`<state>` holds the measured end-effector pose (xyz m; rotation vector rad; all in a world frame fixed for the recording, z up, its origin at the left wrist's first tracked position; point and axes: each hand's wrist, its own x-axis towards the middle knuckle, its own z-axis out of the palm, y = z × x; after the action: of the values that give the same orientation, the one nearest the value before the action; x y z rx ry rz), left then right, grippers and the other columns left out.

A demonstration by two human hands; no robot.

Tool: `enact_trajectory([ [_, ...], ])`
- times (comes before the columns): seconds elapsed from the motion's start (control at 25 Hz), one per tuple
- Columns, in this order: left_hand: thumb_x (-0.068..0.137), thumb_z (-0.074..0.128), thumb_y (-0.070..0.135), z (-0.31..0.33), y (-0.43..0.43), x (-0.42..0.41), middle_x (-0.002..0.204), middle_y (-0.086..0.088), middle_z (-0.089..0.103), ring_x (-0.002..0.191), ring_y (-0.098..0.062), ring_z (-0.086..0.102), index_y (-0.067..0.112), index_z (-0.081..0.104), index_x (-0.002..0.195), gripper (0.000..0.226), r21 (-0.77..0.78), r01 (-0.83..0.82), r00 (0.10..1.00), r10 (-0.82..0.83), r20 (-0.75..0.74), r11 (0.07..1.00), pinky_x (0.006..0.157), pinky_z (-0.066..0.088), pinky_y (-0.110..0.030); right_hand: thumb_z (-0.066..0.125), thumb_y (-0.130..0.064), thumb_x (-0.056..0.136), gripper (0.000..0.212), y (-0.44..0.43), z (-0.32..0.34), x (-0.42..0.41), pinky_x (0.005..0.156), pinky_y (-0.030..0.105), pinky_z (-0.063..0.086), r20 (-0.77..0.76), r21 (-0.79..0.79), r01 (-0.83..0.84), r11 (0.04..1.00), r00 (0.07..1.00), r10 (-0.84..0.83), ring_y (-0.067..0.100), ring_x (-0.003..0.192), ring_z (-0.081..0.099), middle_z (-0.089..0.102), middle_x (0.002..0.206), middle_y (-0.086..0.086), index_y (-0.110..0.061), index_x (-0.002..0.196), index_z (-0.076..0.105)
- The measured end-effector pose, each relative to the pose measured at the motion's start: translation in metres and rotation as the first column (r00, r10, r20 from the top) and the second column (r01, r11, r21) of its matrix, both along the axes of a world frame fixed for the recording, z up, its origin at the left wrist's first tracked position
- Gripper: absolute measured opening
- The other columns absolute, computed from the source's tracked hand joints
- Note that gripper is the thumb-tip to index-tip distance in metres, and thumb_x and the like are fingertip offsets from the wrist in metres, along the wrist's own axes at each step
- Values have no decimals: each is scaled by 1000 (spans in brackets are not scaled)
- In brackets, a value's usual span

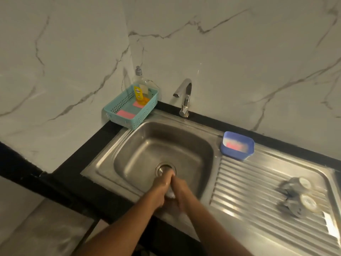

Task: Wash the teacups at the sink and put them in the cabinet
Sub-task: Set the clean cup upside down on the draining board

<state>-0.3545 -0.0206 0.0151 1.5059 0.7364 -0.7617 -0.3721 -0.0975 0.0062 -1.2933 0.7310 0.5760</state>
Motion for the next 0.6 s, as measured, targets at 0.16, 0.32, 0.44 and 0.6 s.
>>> enact_trajectory([
  [0.16,87,61,46,15,-3,1,91,-16,75,74,-28,70,10,75,100,41,-31,-43,996,45,75,999,61,54,-30,62,-56,78,56,-5,2,8,67,56,62,32,-117,-69,991,997,73,38,84,74,72,104,22,-10,109,70],
  [0.32,94,42,59,90,-13,24,114,-13,69,91,-26,66,17,66,117,53,10,-136,895,119,430,991,70,57,-36,56,-60,85,57,-21,88,47,62,49,62,269,-357,-201,912,913,306,38,82,72,66,115,21,-17,122,56],
  [0.44,97,41,57,169,-21,23,109,-11,68,96,-28,70,19,59,118,47,-225,-125,623,254,740,966,83,61,-51,49,-38,103,35,-27,196,40,54,18,54,587,-463,-87,882,715,379,17,80,68,61,106,7,-13,129,45],
  [0.6,96,47,35,198,-19,-2,128,-24,49,118,-38,49,10,46,123,36,-210,-137,106,225,968,968,117,33,-39,56,-18,99,26,-13,238,5,59,16,44,971,-210,287,934,172,166,9,68,58,58,88,5,0,117,51],
])
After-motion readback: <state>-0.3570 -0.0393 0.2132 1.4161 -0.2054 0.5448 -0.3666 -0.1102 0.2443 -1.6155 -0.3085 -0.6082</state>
